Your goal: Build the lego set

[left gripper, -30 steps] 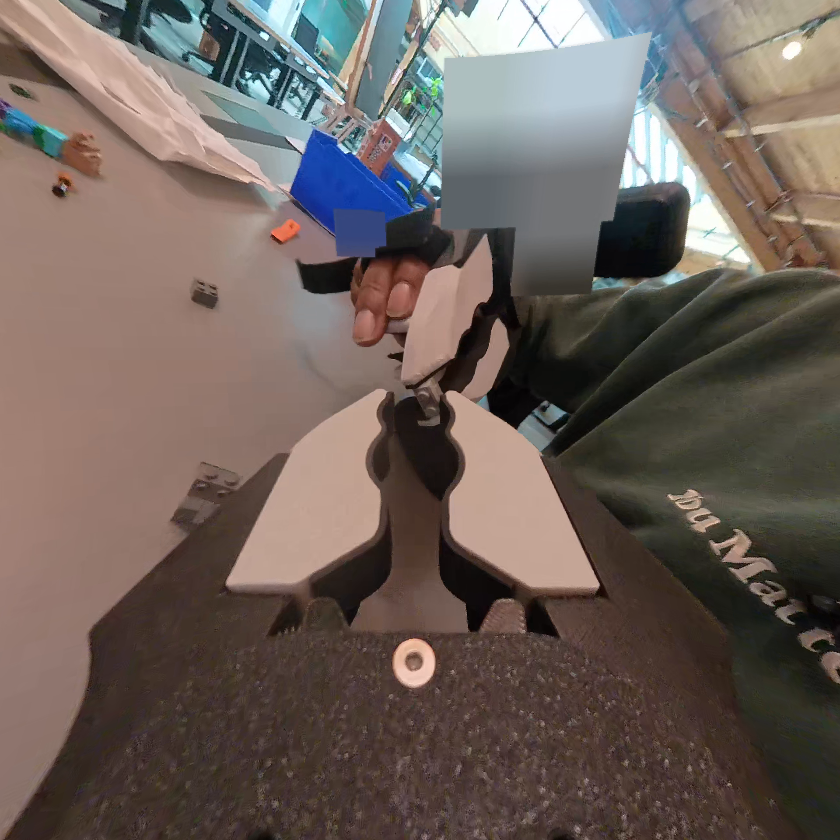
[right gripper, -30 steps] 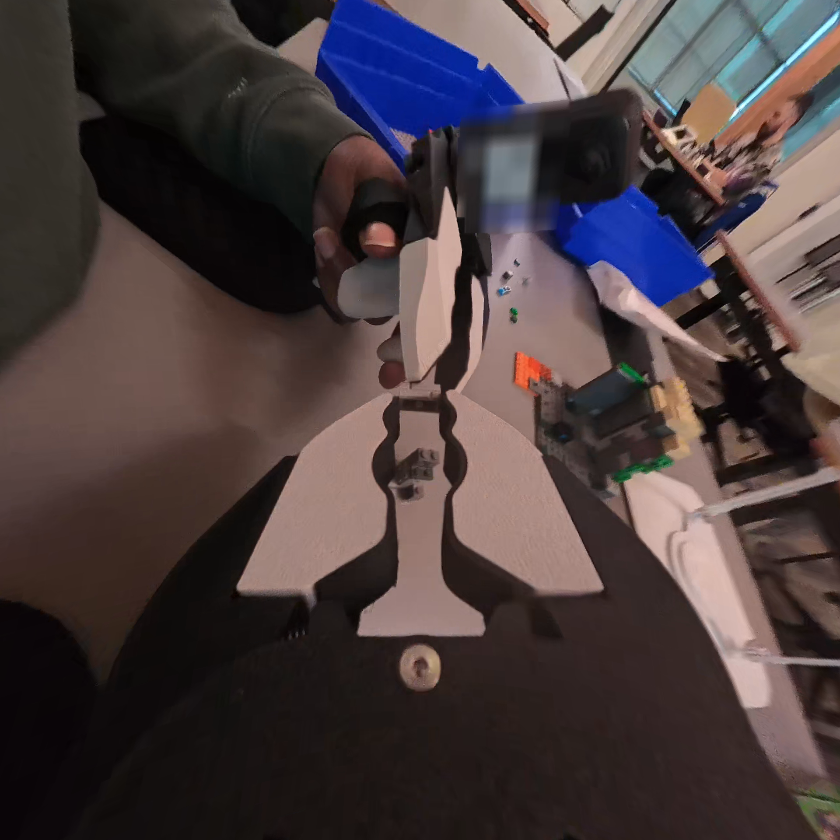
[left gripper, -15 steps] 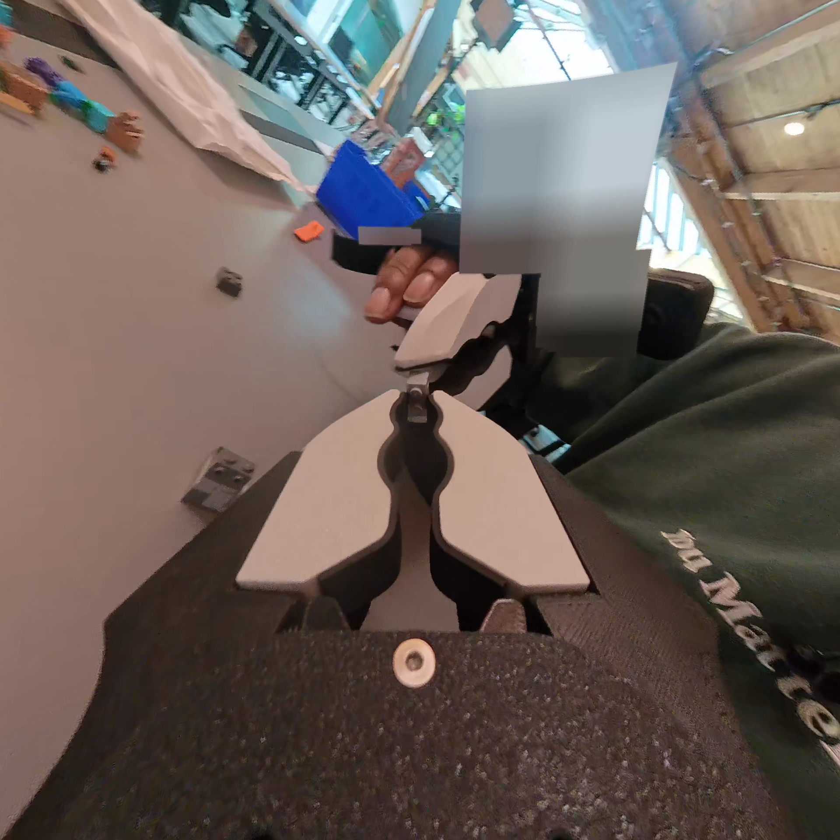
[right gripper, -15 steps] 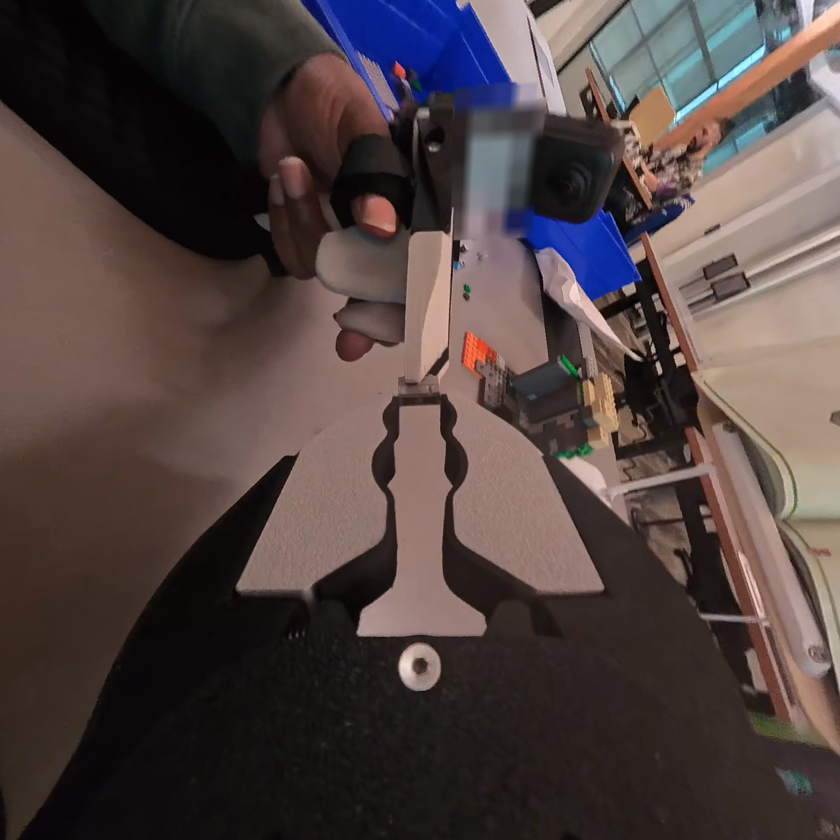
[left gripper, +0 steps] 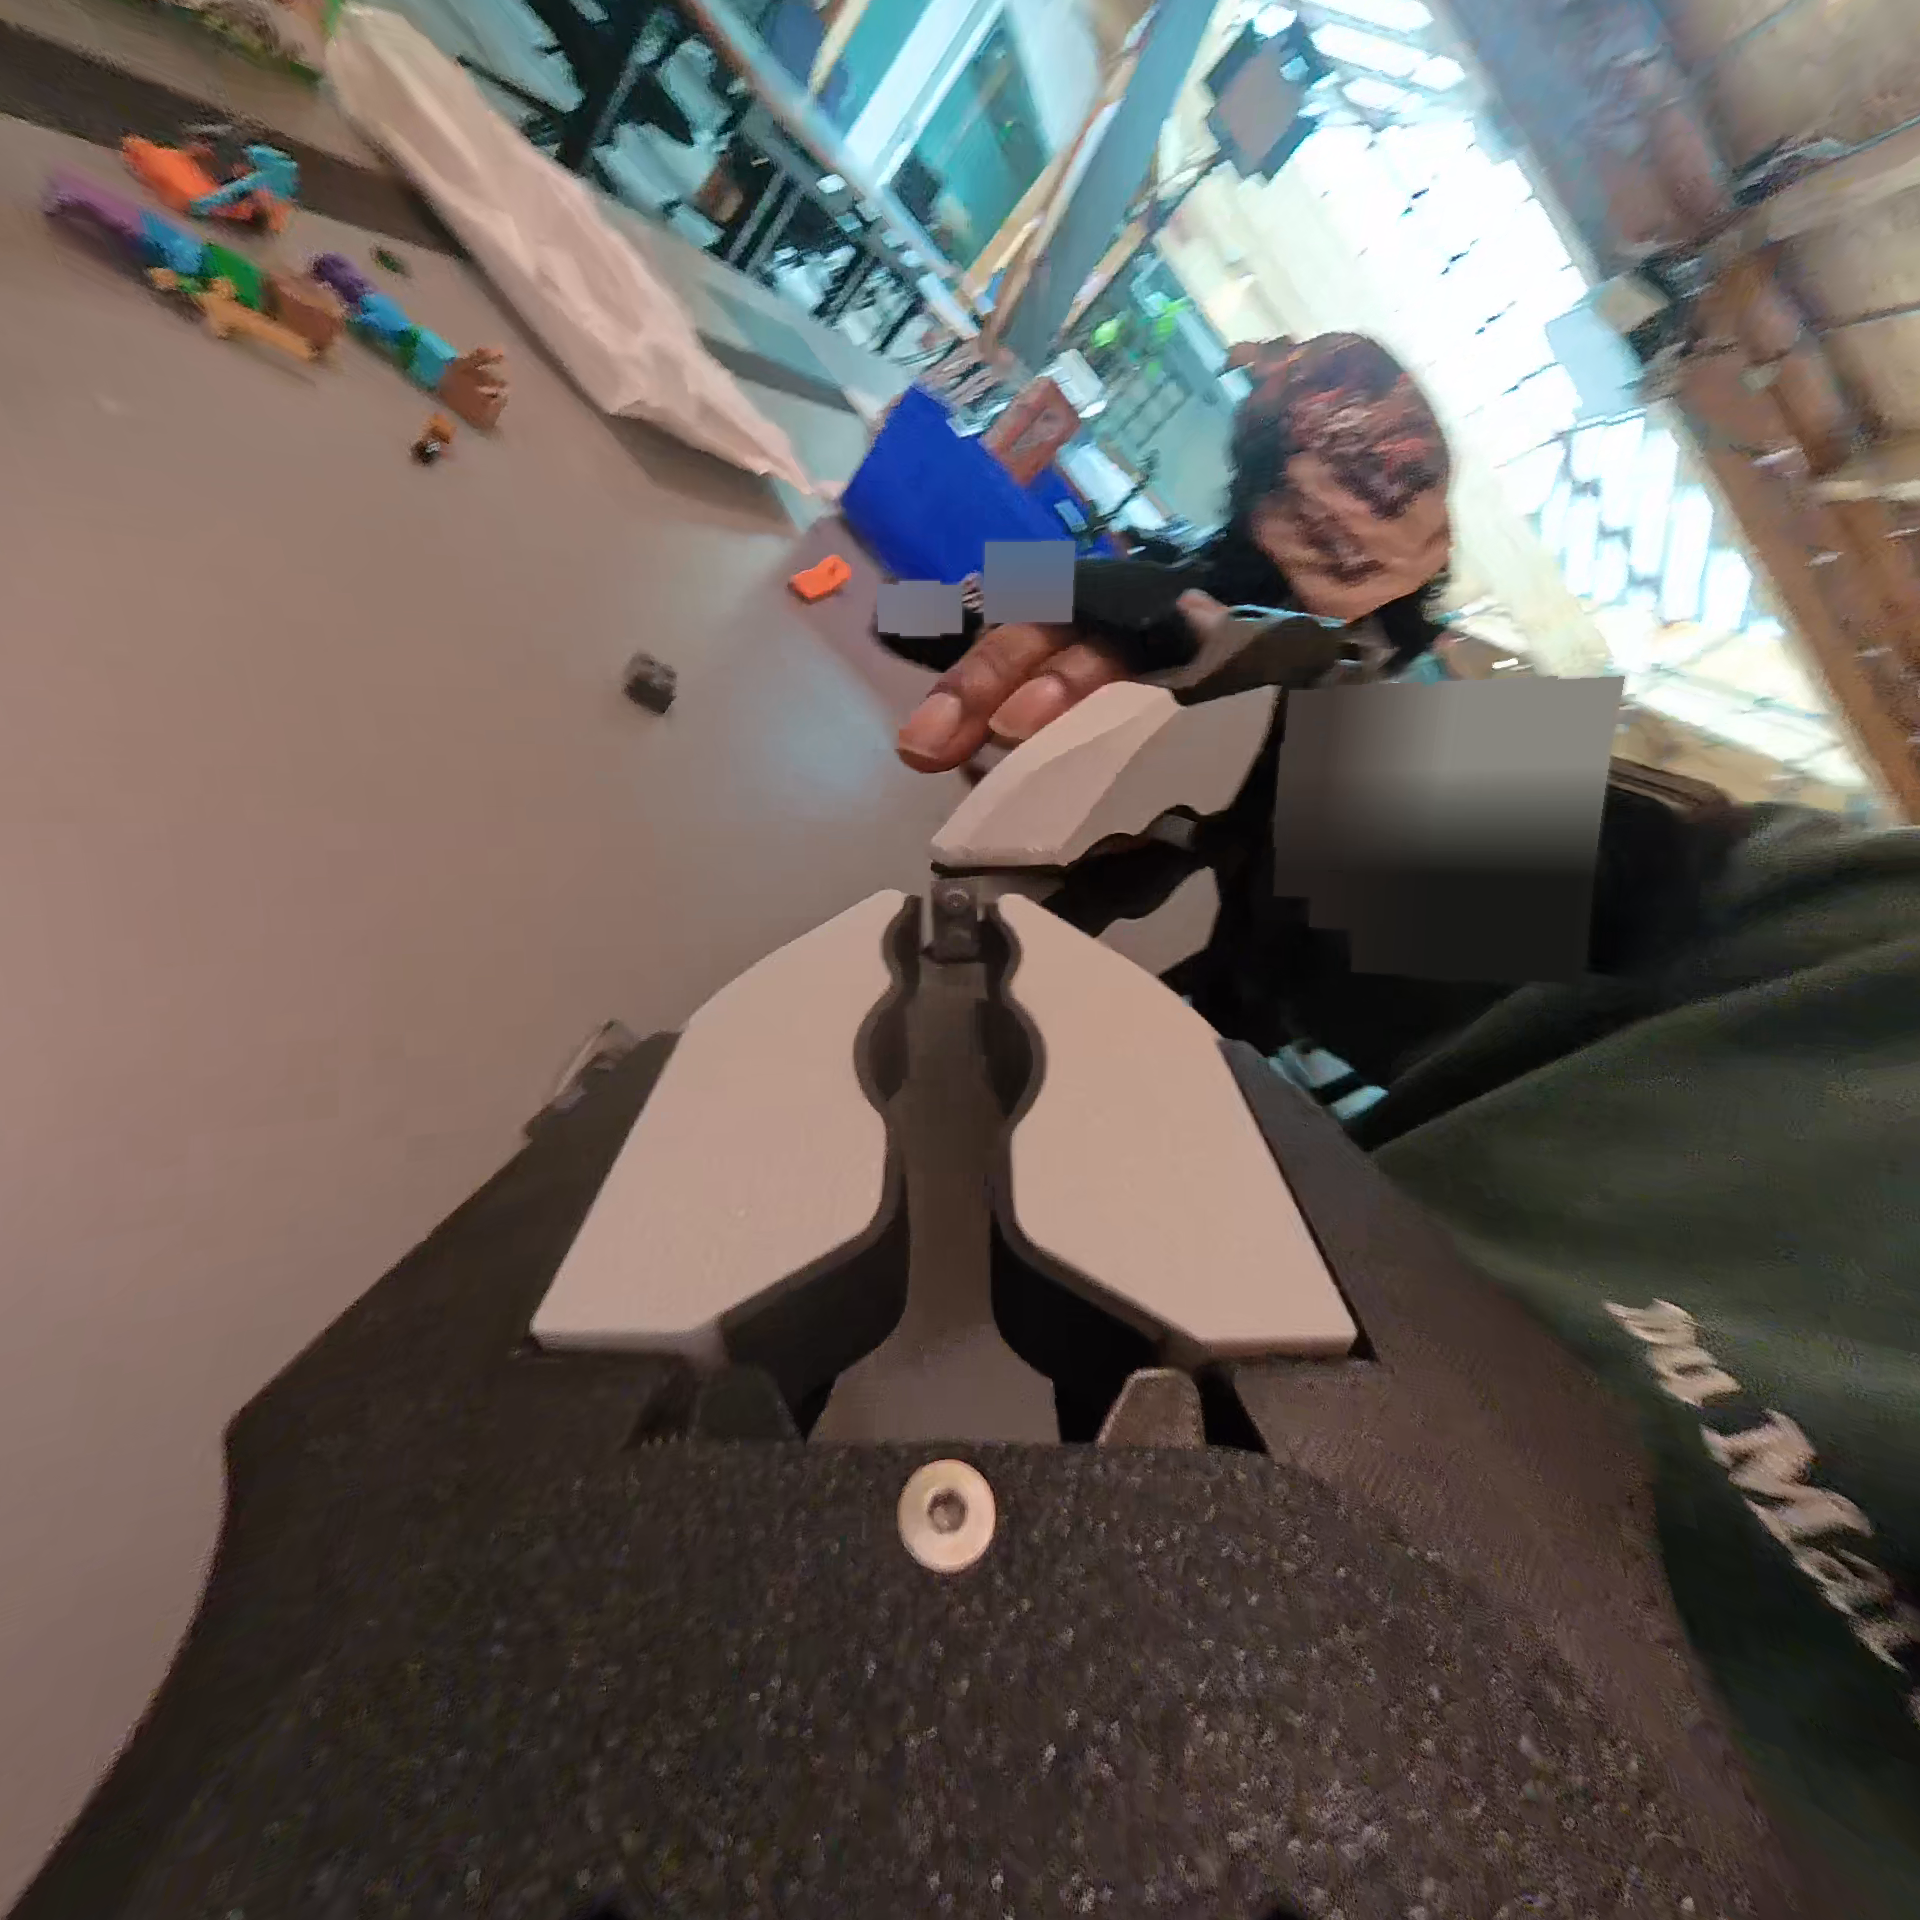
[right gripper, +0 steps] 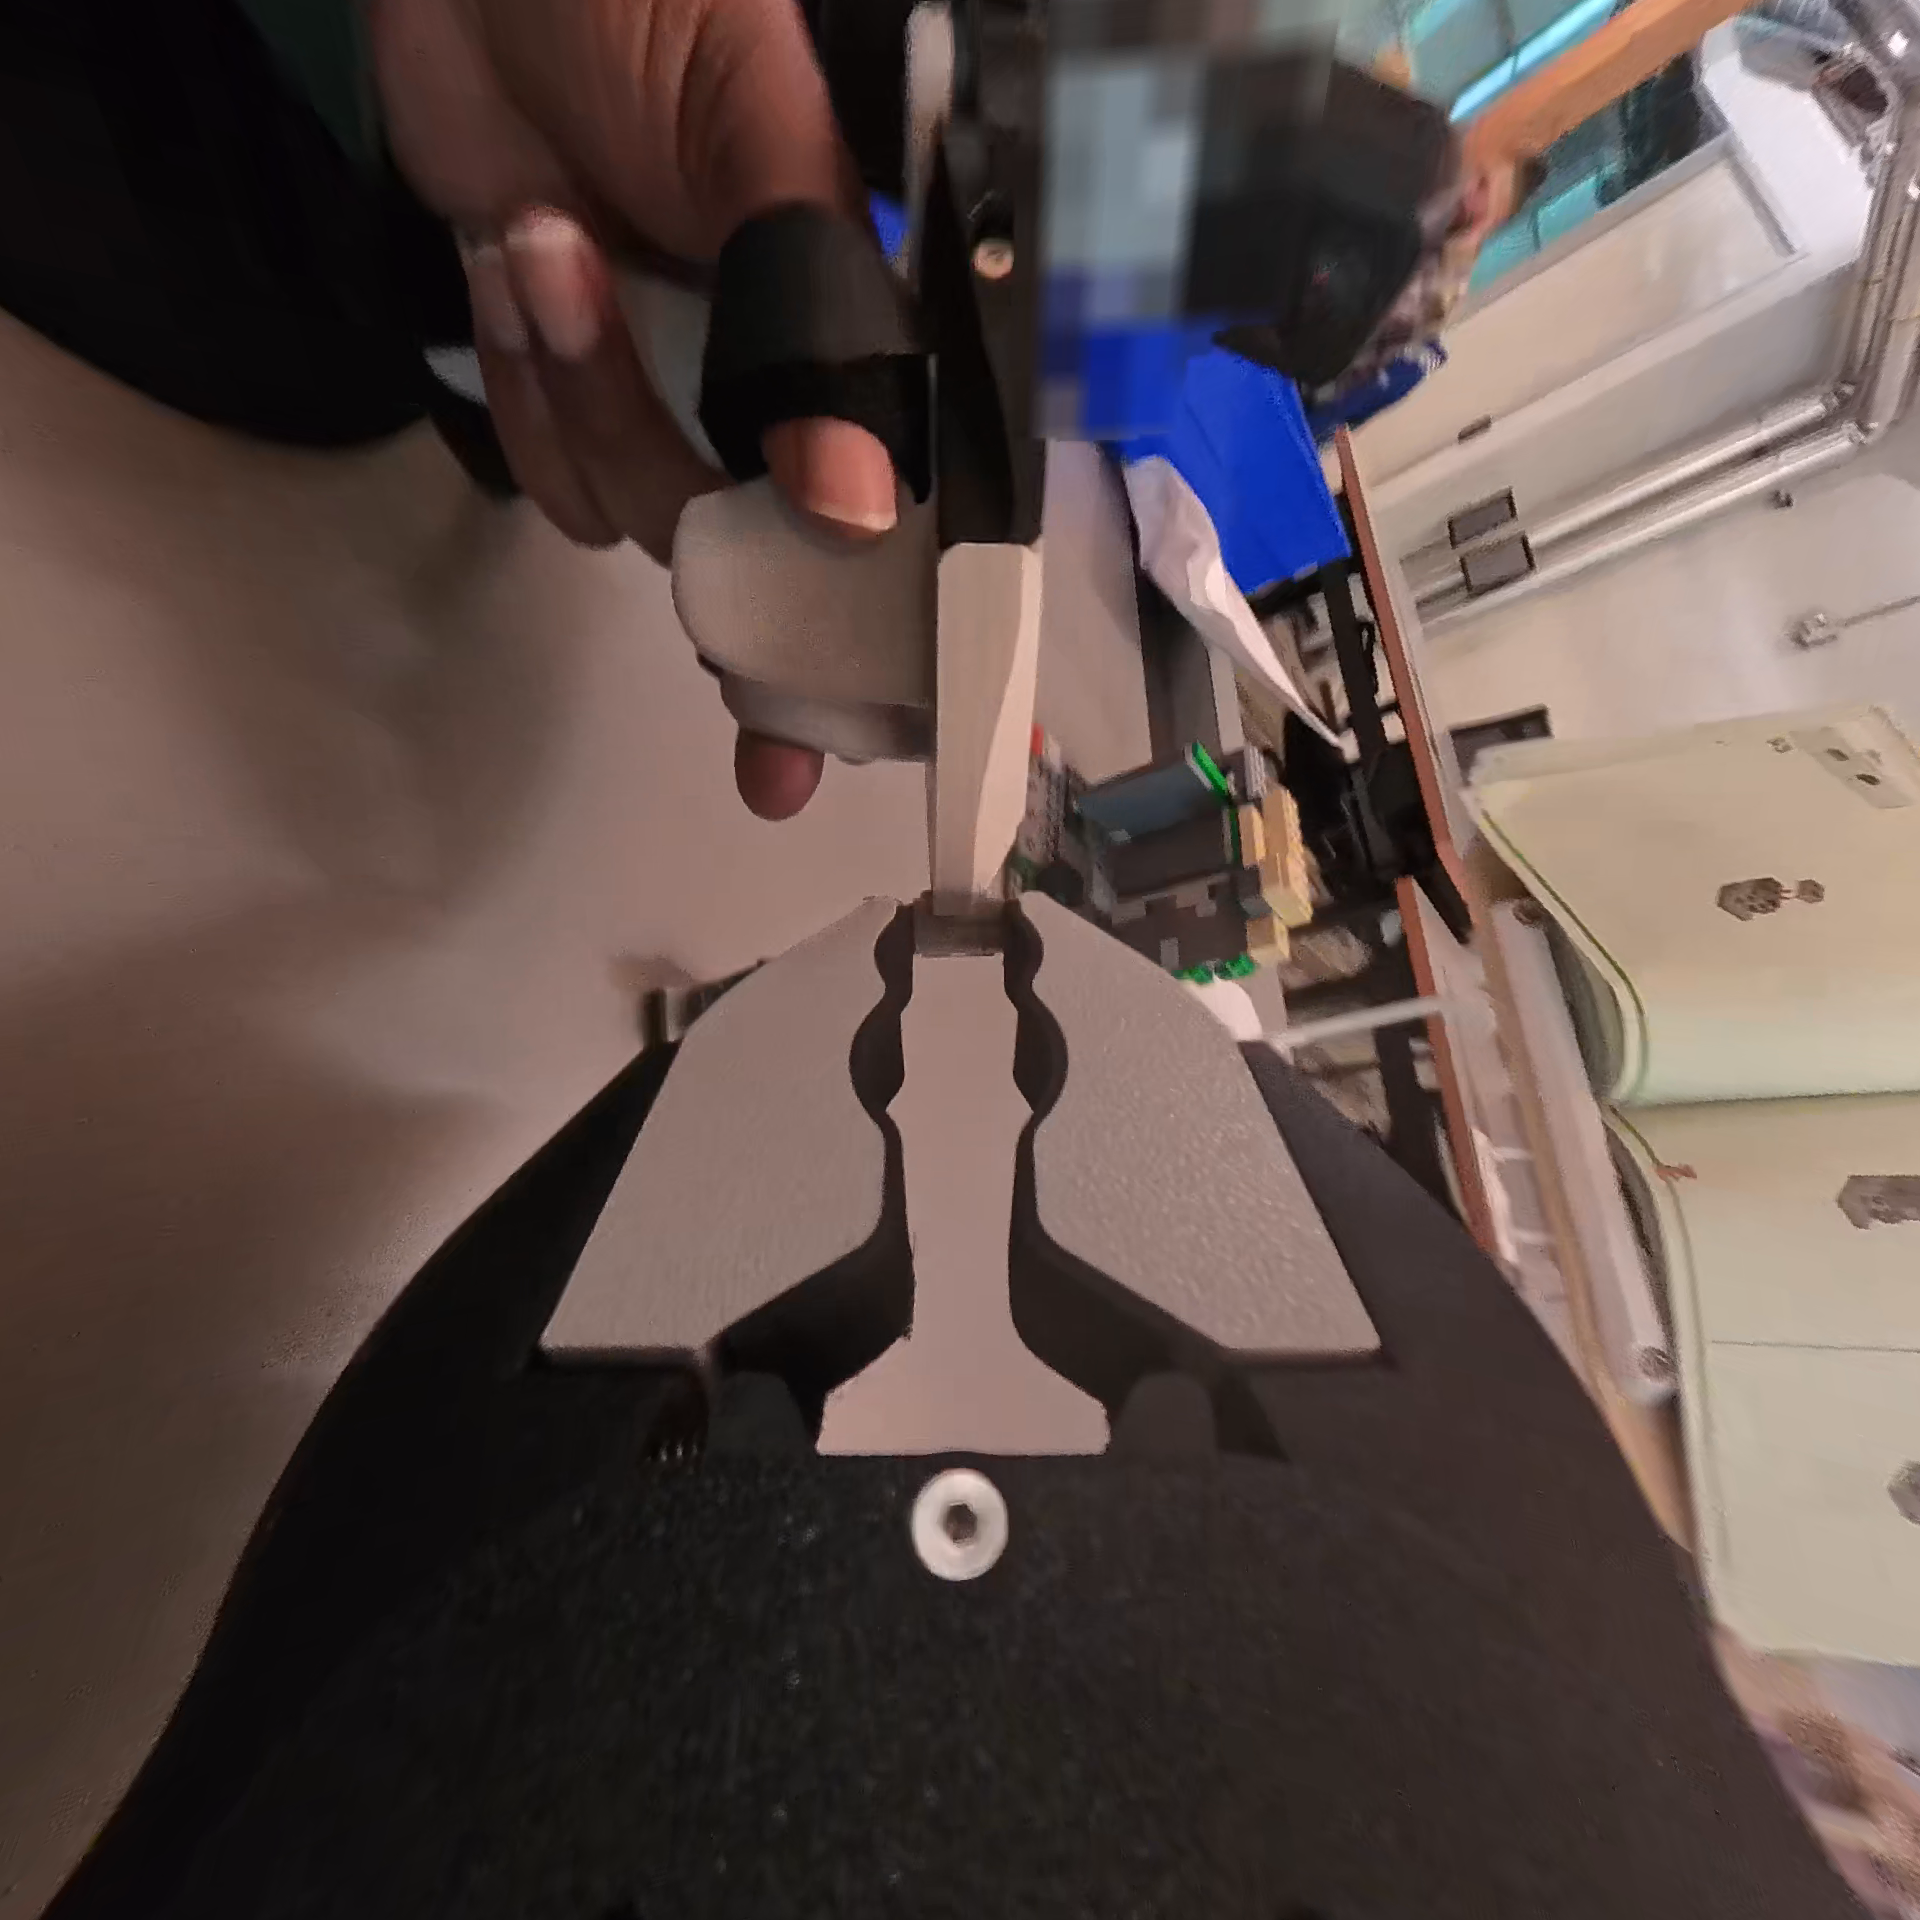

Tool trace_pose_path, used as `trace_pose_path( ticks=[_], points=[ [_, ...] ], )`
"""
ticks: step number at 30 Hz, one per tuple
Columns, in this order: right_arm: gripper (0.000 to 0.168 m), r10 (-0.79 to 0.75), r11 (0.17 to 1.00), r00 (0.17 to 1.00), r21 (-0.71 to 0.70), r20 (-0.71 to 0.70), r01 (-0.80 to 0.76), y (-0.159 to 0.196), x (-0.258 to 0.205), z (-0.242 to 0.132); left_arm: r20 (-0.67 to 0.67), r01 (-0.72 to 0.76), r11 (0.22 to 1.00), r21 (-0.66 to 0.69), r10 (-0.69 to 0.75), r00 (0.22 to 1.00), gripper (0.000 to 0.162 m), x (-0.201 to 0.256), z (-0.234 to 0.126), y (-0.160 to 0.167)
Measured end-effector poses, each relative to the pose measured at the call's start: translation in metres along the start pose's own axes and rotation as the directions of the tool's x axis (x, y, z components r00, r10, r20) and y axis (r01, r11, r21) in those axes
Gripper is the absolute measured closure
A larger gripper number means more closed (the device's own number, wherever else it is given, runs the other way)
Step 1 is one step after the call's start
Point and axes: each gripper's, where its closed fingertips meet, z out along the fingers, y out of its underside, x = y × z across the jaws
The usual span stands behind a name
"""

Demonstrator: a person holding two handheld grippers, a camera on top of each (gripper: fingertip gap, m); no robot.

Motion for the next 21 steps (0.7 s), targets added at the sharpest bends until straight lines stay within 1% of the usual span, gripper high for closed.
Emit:
trace_pose_path(
  ticks=[1, 2, 3, 4, 6, 8, 10, 15, 16, 18, 21],
  points=[
    [0.152, 0.033, 0.997, 0.999, 0.069, 0.014, -0.034, -0.006, 0.001, -0.004, -0.053, 0.028, 1.000, 0.008, -0.028, 0.998, 0.141, 0.005, -0.001, -0.002],
    [0.152, 0.079, 0.987, 0.996, 0.140, 0.029, -0.082, -0.011, 0.004, -0.008, -0.123, 0.060, 0.998, 0.006, -0.059, 0.991, 0.136, 0.012, -0.003, -0.002],
    [0.152, 0.134, 0.970, 0.990, 0.196, 0.054, -0.142, -0.016, 0.006, -0.013, -0.194, 0.086, 0.996, 0.000, -0.084, 0.977, 0.134, 0.020, -0.005, -0.002],
    [0.152, 0.179, 0.951, 0.981, 0.243, 0.078, -0.193, -0.020, 0.008, -0.017, -0.236, 0.097, 0.995, -0.002, -0.095, 0.967, 0.133, 0.025, -0.006, -0.002],
    [0.152, 0.219, 0.914, 0.969, 0.324, 0.111, -0.244, -0.029, 0.010, -0.024, -0.301, 0.096, 0.995, 0.002, -0.091, 0.949, 0.133, 0.034, -0.008, -0.002],
    [0.152, 0.227, 0.891, 0.964, 0.371, 0.139, -0.263, -0.038, 0.008, -0.028, -0.391, 0.125, 0.992, 0.002, -0.114, 0.913, 0.135, 0.045, -0.010, -0.004],
    [0.152, 0.223, 0.877, 0.963, 0.399, 0.153, -0.267, -0.045, 0.006, -0.031, -0.443, 0.145, 0.989, -0.014, -0.136, 0.886, 0.137, 0.052, -0.010, -0.002],
    [0.152, 0.191, 0.873, 0.966, 0.420, 0.172, -0.247, -0.053, 0.002, -0.034, -0.503, 0.168, 0.985, -0.049, -0.170, 0.847, 0.150, 0.061, -0.007, 0.003],
    [0.152, 0.186, 0.876, 0.967, 0.418, 0.172, -0.243, -0.053, 0.002, -0.034, -0.503, 0.171, 0.984, -0.053, -0.174, 0.847, 0.150, 0.060, -0.007, 0.003],
    [0.152, 0.183, 0.885, 0.968, 0.400, 0.171, -0.238, -0.050, 0.002, -0.032, -0.482, 0.180, 0.982, -0.052, -0.182, 0.857, 0.150, 0.056, -0.005, 0.003],
    [0.152, 0.184, 0.925, 0.973, 0.312, 0.138, -0.219, -0.036, 0.003, -0.024, -0.389, 0.212, 0.977, -0.031, -0.207, 0.898, 0.150, 0.039, -0.002, 0.001]
  ],
)
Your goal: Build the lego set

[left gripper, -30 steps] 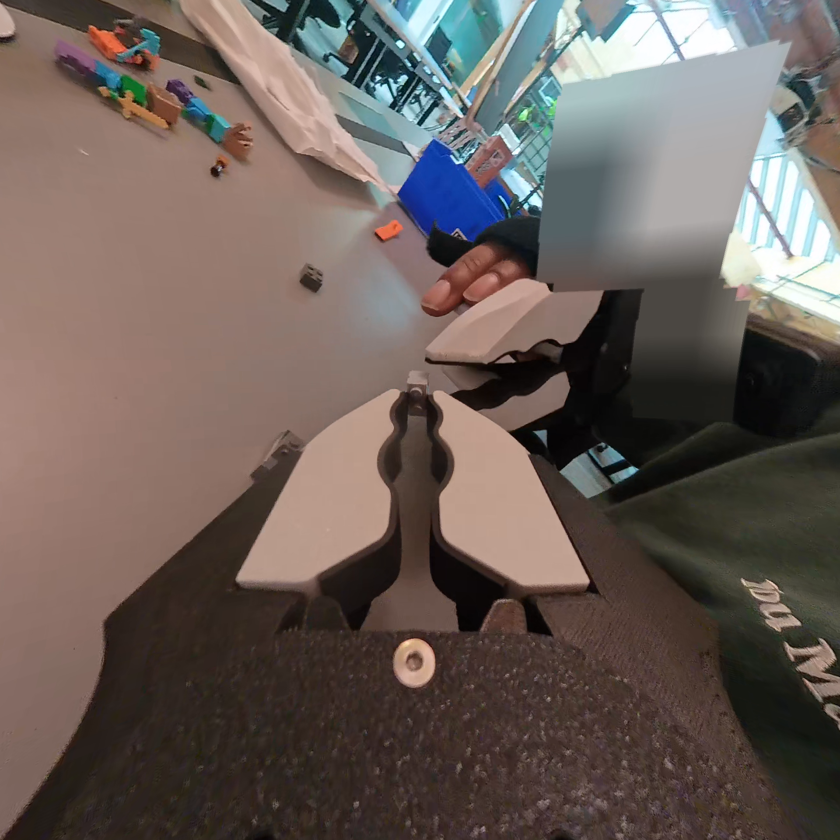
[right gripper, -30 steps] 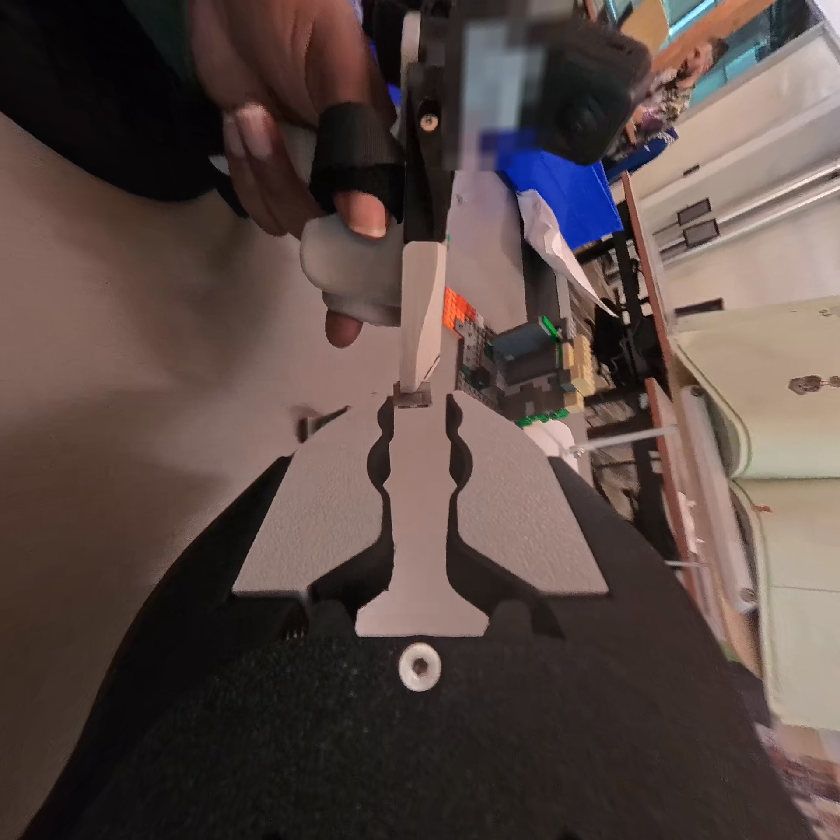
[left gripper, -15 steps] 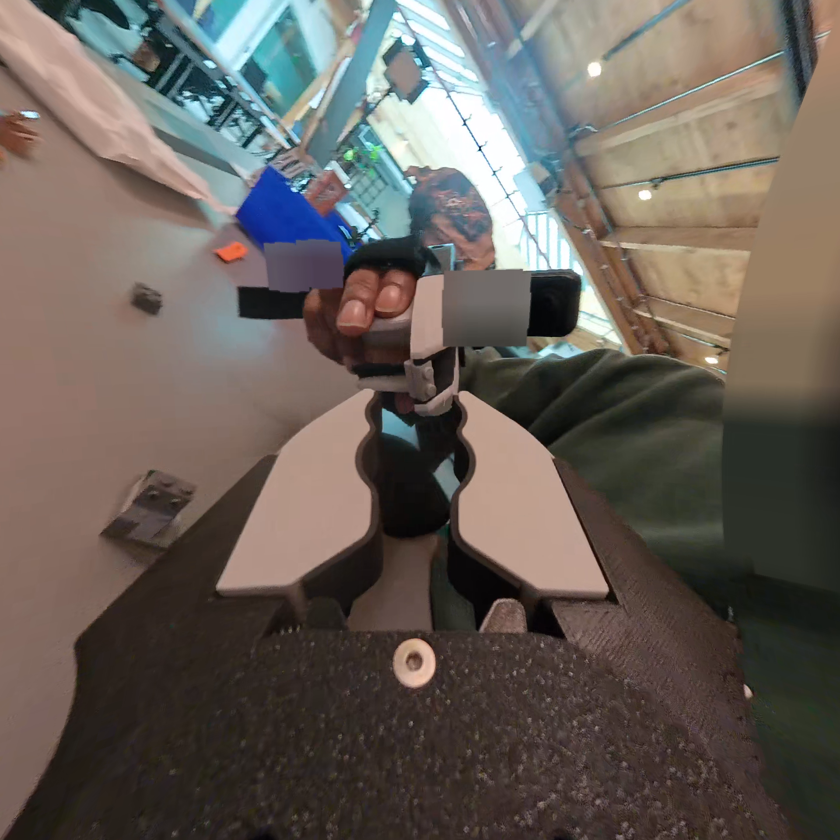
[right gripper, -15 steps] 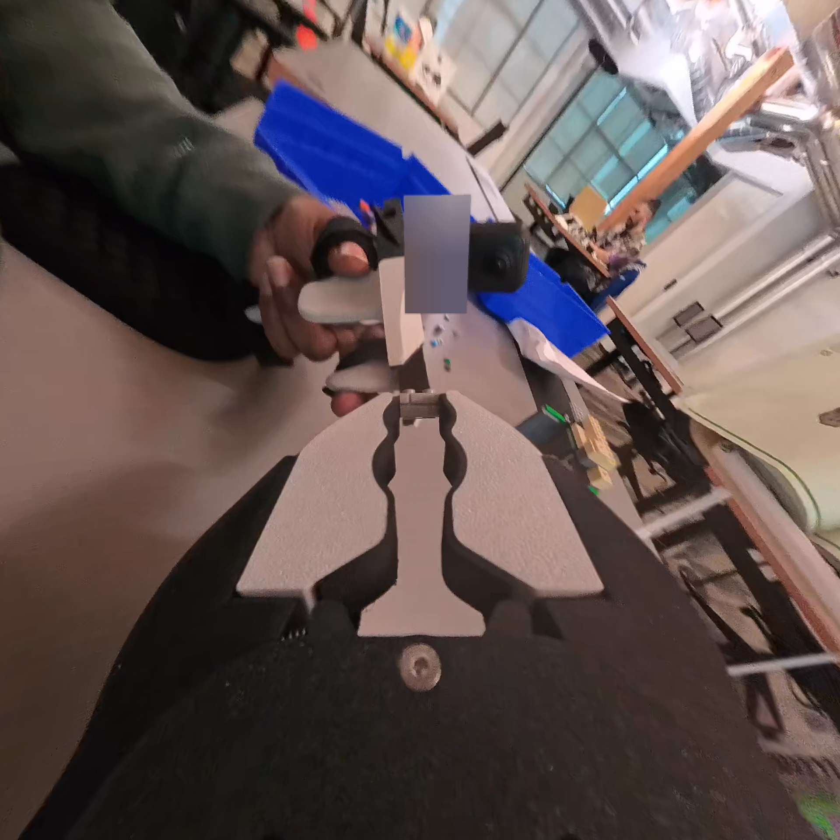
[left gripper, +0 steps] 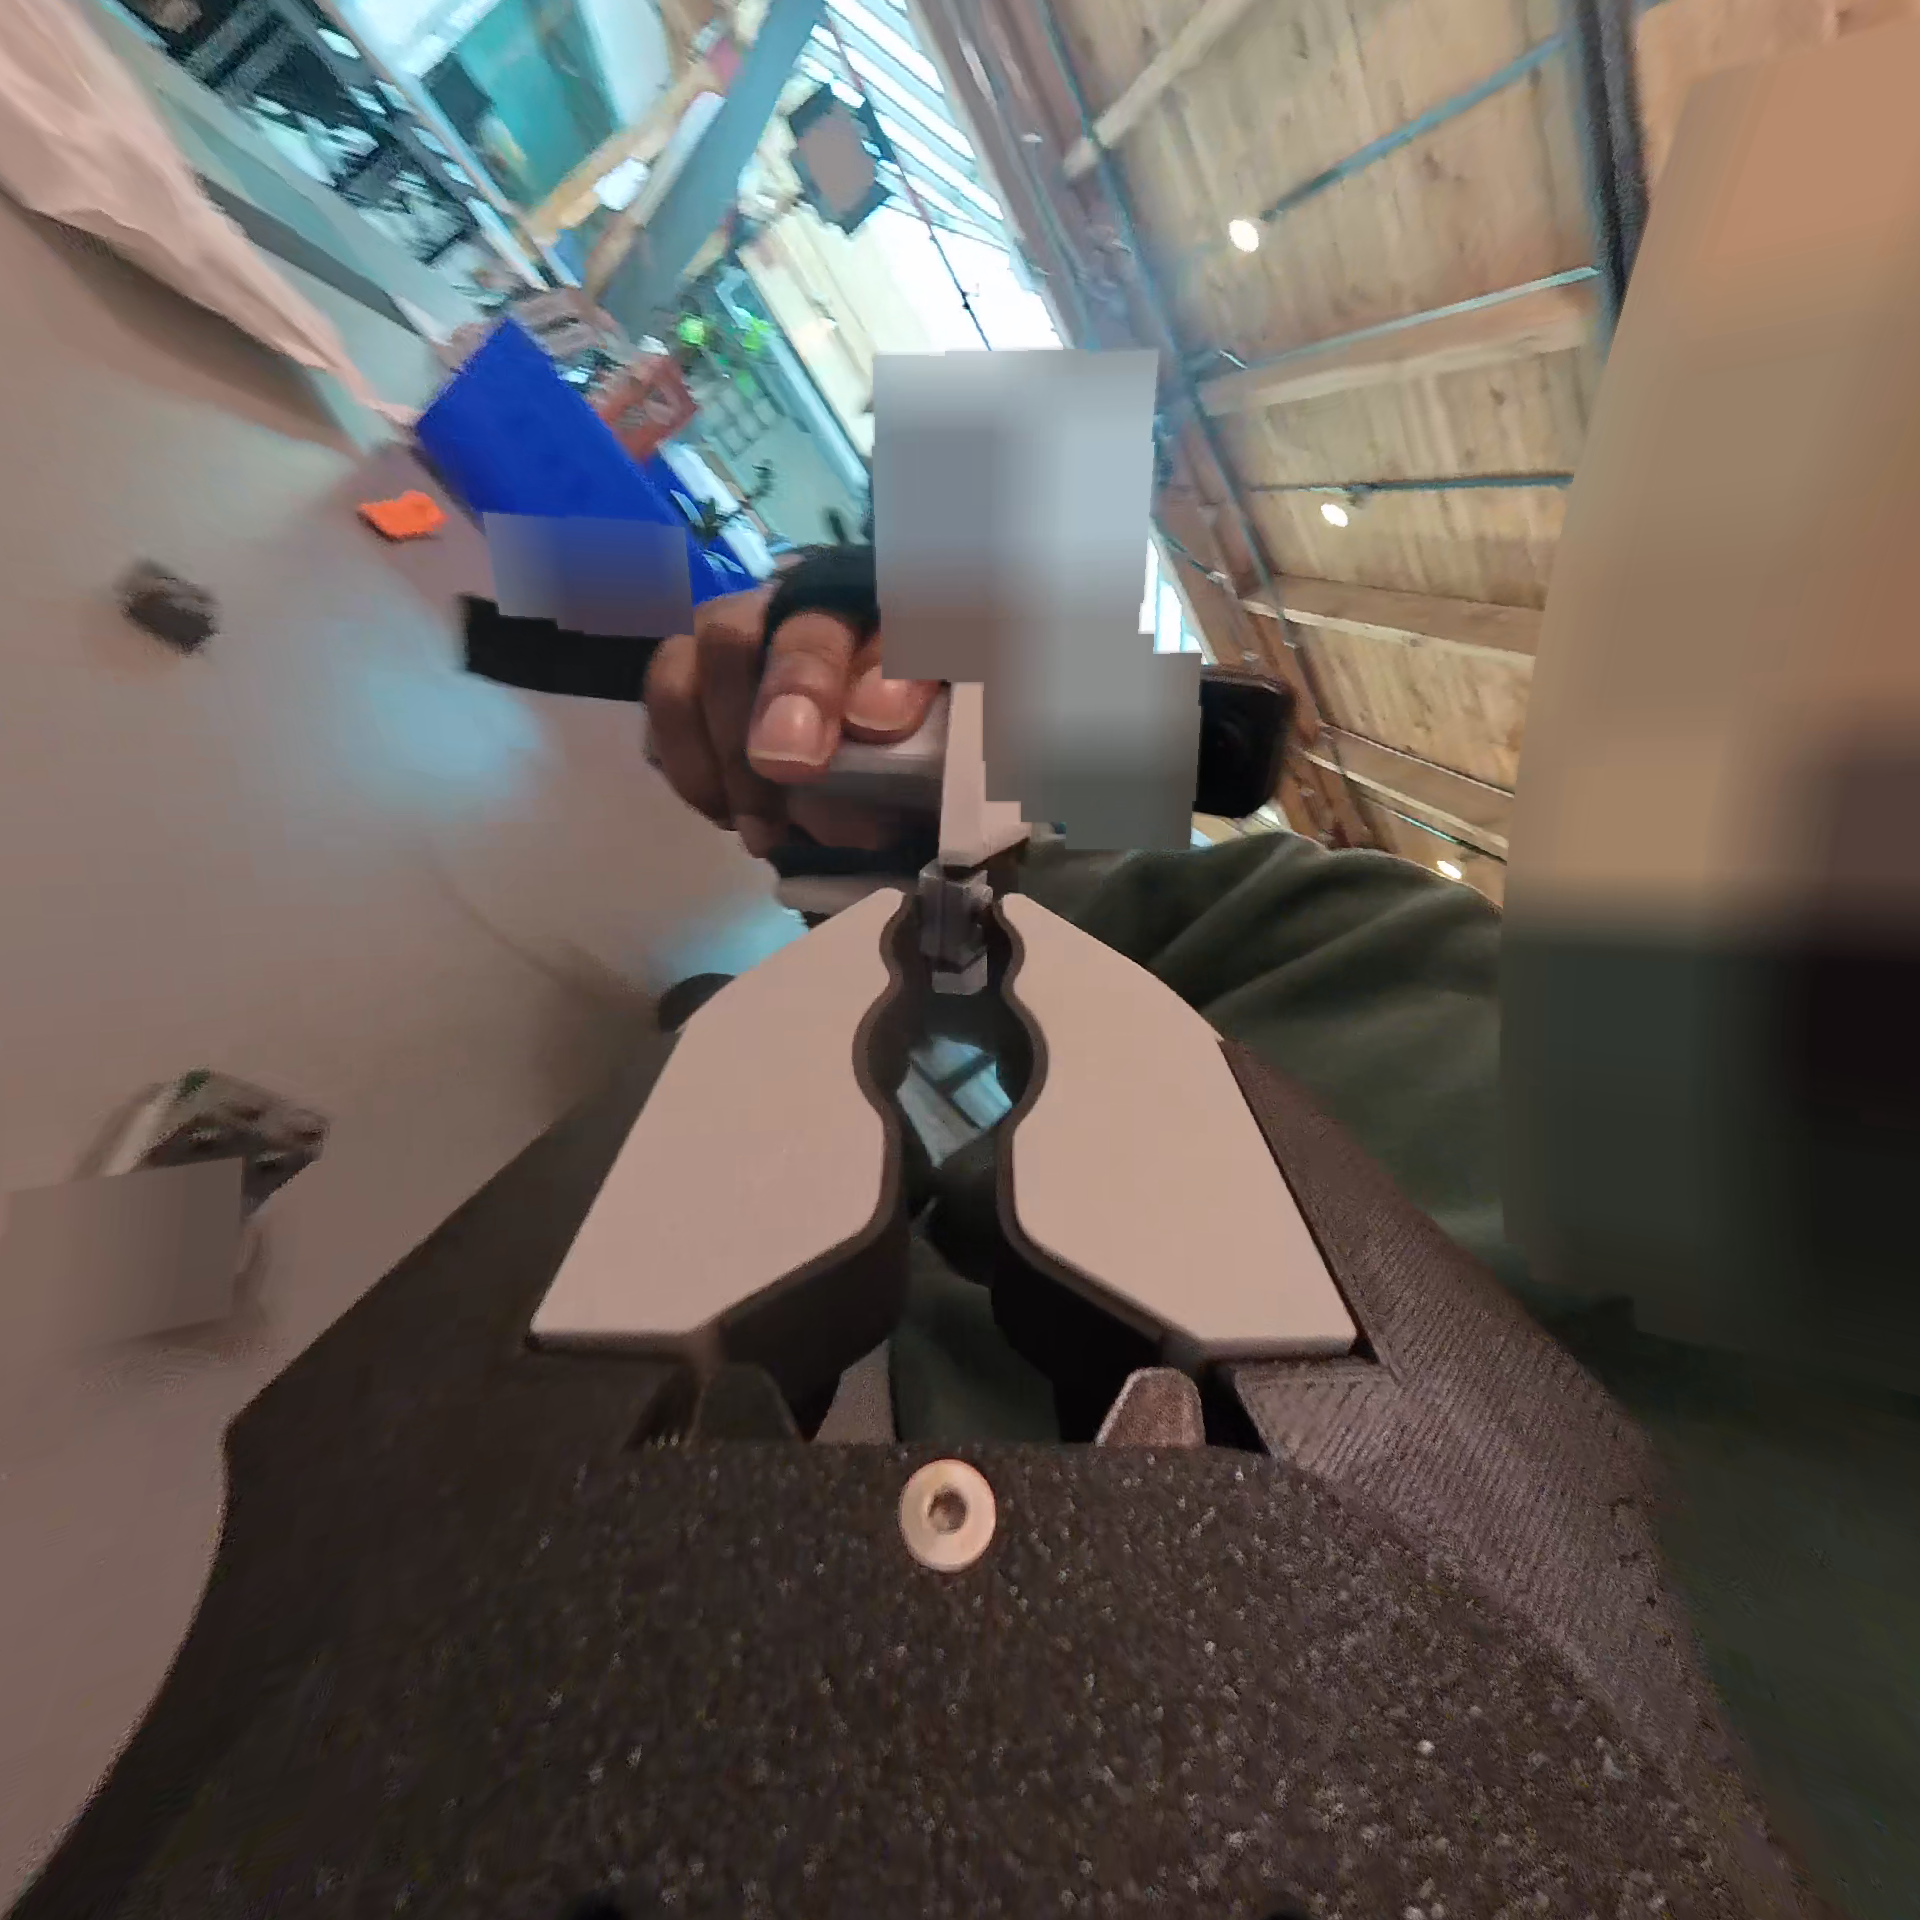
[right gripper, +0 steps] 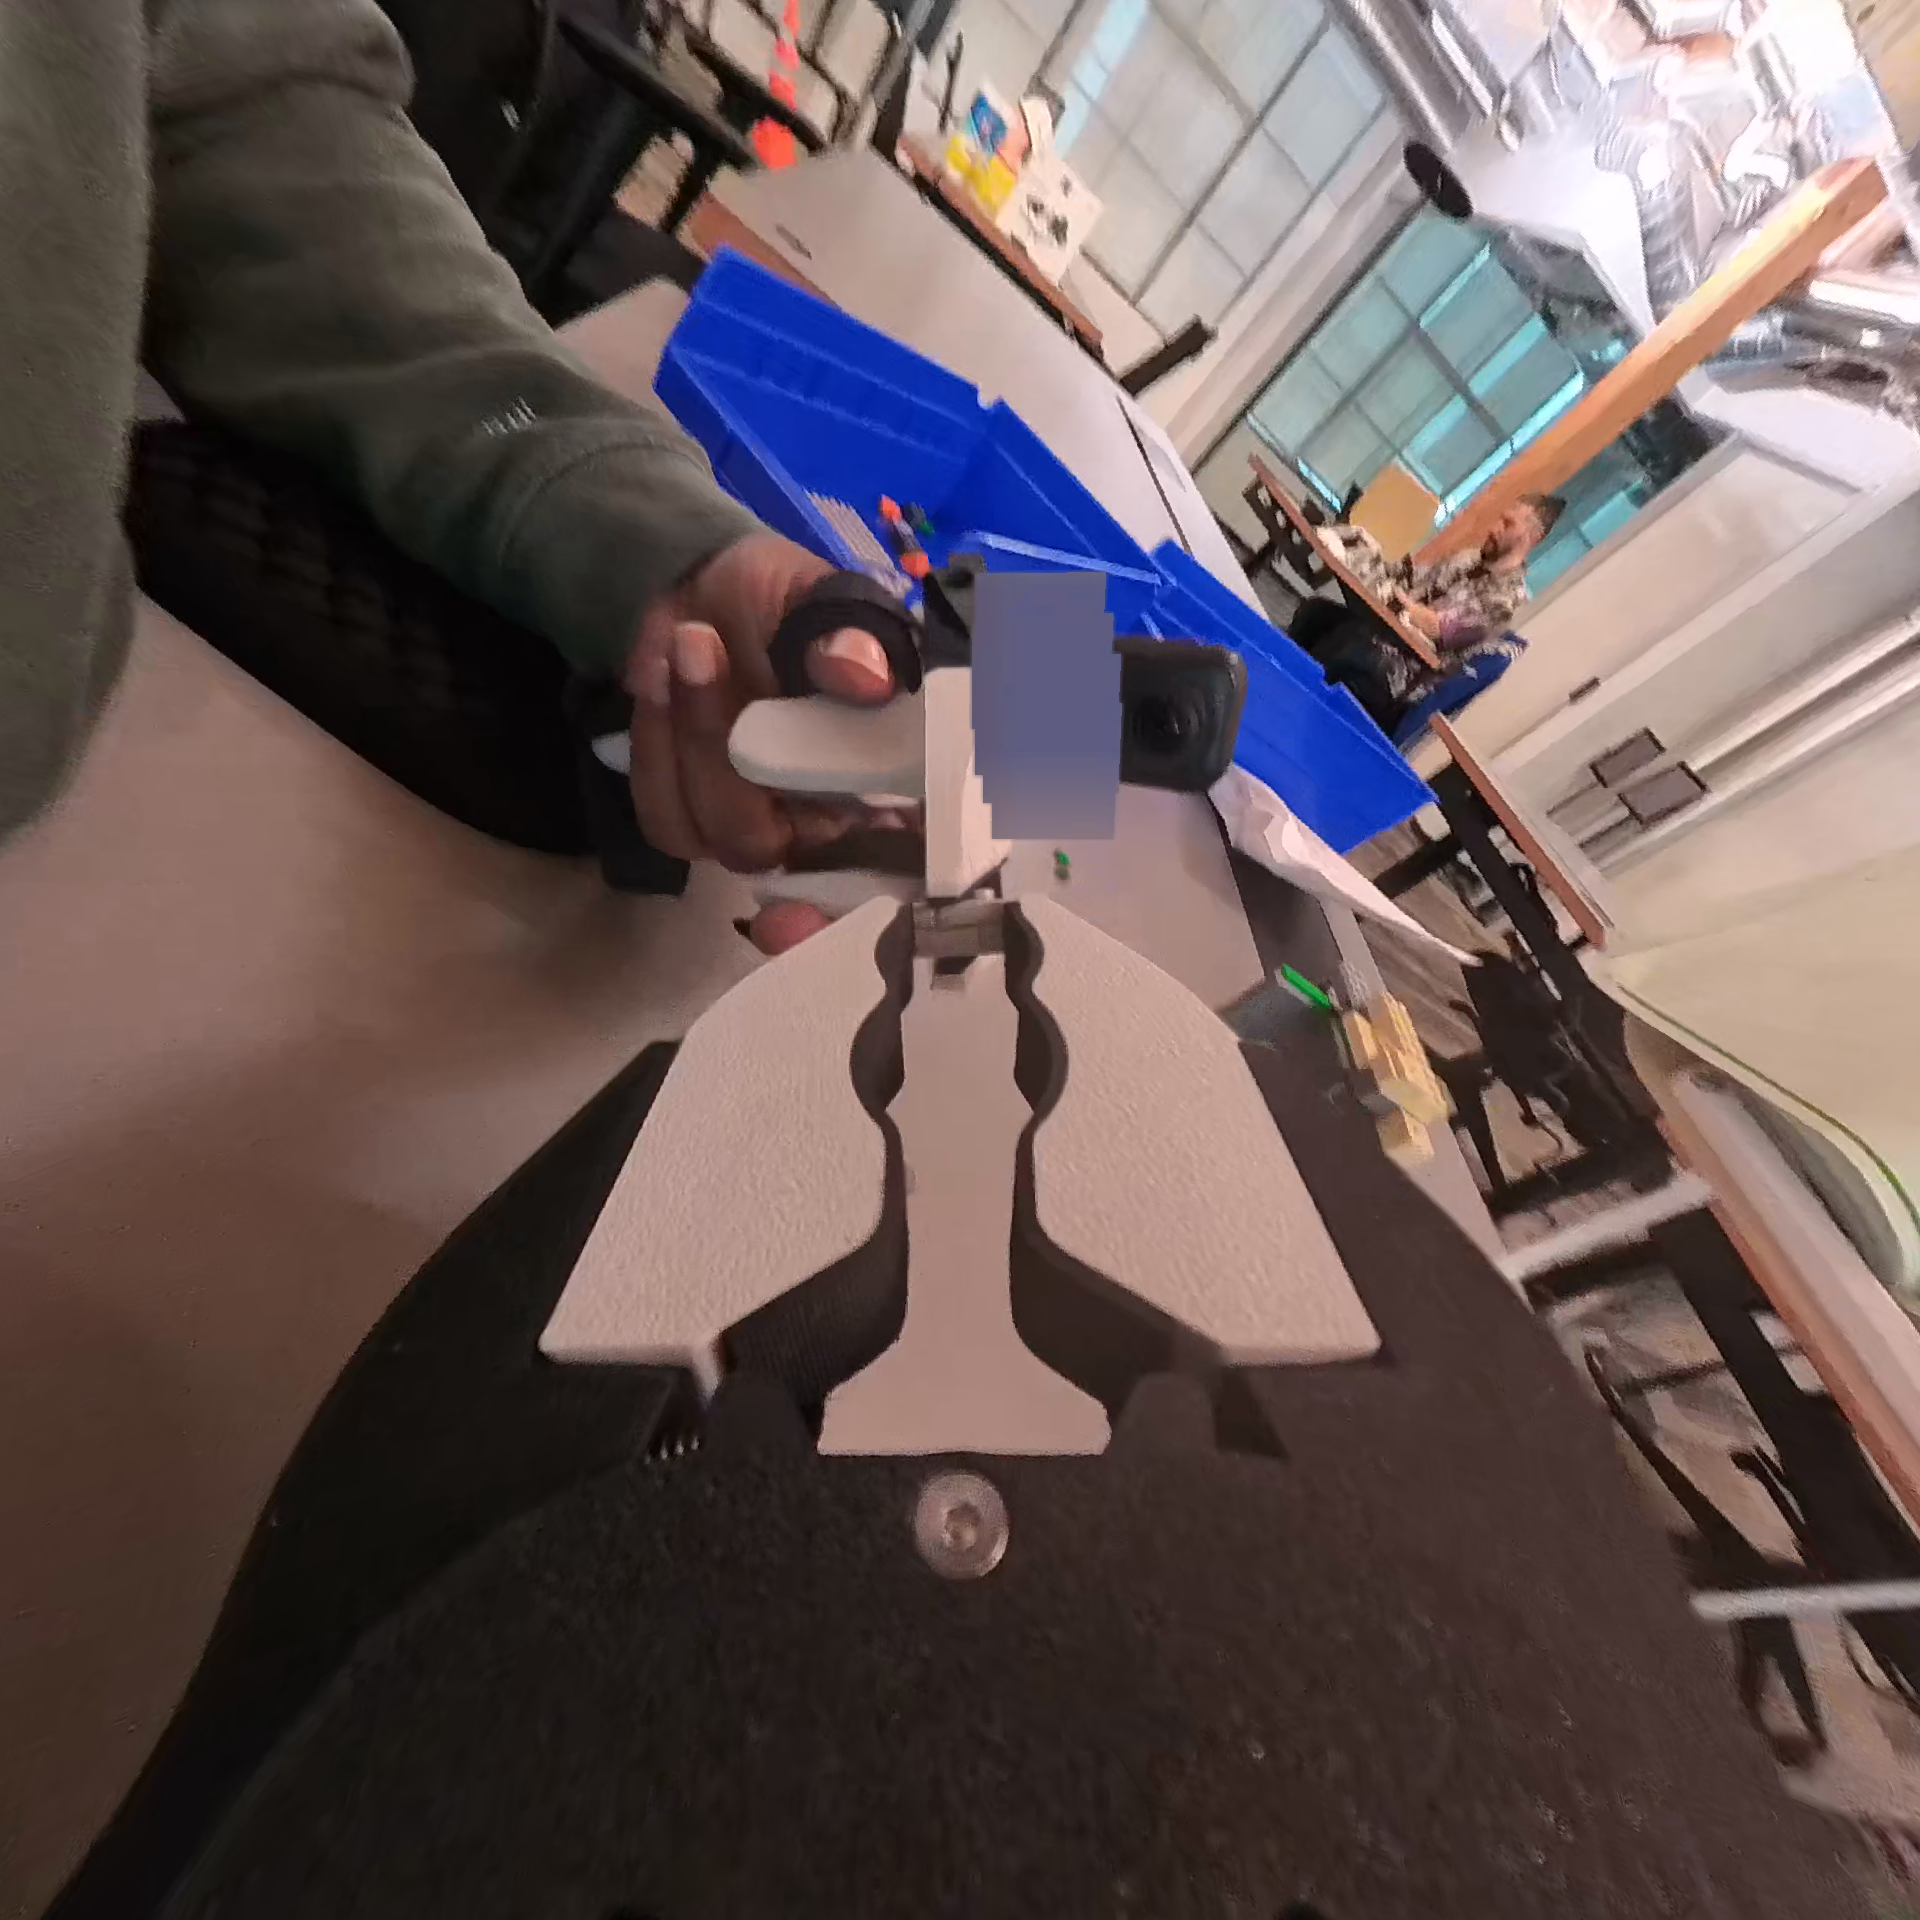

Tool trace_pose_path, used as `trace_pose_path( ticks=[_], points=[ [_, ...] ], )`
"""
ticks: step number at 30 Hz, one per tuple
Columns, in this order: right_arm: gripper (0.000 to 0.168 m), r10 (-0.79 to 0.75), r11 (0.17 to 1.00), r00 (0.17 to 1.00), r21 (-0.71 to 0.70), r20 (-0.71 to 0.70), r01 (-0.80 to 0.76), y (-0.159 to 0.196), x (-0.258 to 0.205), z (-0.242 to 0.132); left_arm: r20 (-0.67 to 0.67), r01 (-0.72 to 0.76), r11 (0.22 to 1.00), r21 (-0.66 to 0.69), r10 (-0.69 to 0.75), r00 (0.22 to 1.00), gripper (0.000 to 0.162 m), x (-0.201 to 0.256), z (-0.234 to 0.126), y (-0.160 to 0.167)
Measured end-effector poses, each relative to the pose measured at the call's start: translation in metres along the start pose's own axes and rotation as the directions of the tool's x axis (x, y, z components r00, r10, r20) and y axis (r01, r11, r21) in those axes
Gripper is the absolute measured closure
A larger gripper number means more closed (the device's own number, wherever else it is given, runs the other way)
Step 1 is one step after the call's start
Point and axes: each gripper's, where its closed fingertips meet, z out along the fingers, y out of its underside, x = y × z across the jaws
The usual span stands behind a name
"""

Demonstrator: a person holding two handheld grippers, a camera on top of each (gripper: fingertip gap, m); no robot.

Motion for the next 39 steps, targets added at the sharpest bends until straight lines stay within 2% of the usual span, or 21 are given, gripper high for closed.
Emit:
trace_pose_path(
  ticks=[6, 11, 14, 16, 20, 24, 27, 33, 39],
  points=[
    [0.150, -0.178, 0.952, 0.983, -0.264, -0.054, 0.158, 0.028, 0.006, 0.008, 0.266, -0.044, 0.999, 0.023, 0.036, 0.963, 0.150, -0.032, -0.007, -0.006],
    [0.152, -0.282, 0.898, 0.958, -0.365, -0.047, 0.246, 0.041, 0.006, 0.015, 0.377, -0.094, 0.996, 0.010, 0.083, 0.923, 0.150, -0.044, -0.013, -0.008],
    [0.152, -0.238, 0.932, 0.969, -0.297, -0.062, 0.209, 0.036, 0.008, 0.015, 0.346, -0.150, 0.989, 0.005, 0.139, 0.928, 0.149, -0.037, -0.013, -0.010],
    [0.152, -0.164, 0.970, 0.985, -0.192, -0.060, 0.150, 0.024, 0.008, 0.013, 0.283, -0.134, 0.991, 0.017, 0.124, 0.951, 0.137, -0.031, -0.012, -0.009],
    [0.152, -0.097, 0.993, 0.994, -0.071, -0.046, 0.094, 0.010, 0.010, 0.007, 0.127, -0.105, 0.994, 0.030, 0.101, 0.987, 0.148, -0.011, -0.008, -0.008],
    [0.152, -0.084, 0.996, 0.996, -0.014, -0.025, 0.084, 0.003, 0.006, 0.004, 0.067, -0.092, 0.995, 0.034, 0.090, 0.994, 0.151, -0.004, -0.006, -0.008],
    [0.152, -0.078, 0.996, 0.996, -0.034, -0.033, 0.077, 0.007, 0.008, 0.005, 0.107, -0.088, 0.995, 0.044, 0.083, 0.991, 0.151, -0.010, -0.006, -0.010],
    [0.151, -0.104, 0.973, 0.993, -0.211, -0.050, 0.091, 0.028, 0.010, 0.011, 0.257, -0.086, 0.995, 0.049, 0.071, 0.964, 0.152, -0.031, -0.012, -0.013],
    [0.152, -0.128, 0.947, 0.992, -0.297, -0.010, 0.120, 0.041, 0.006, 0.015, 0.330, -0.093, 0.995, 0.022, 0.081, 0.940, 0.151, -0.043, -0.016, -0.009]
  ],
)
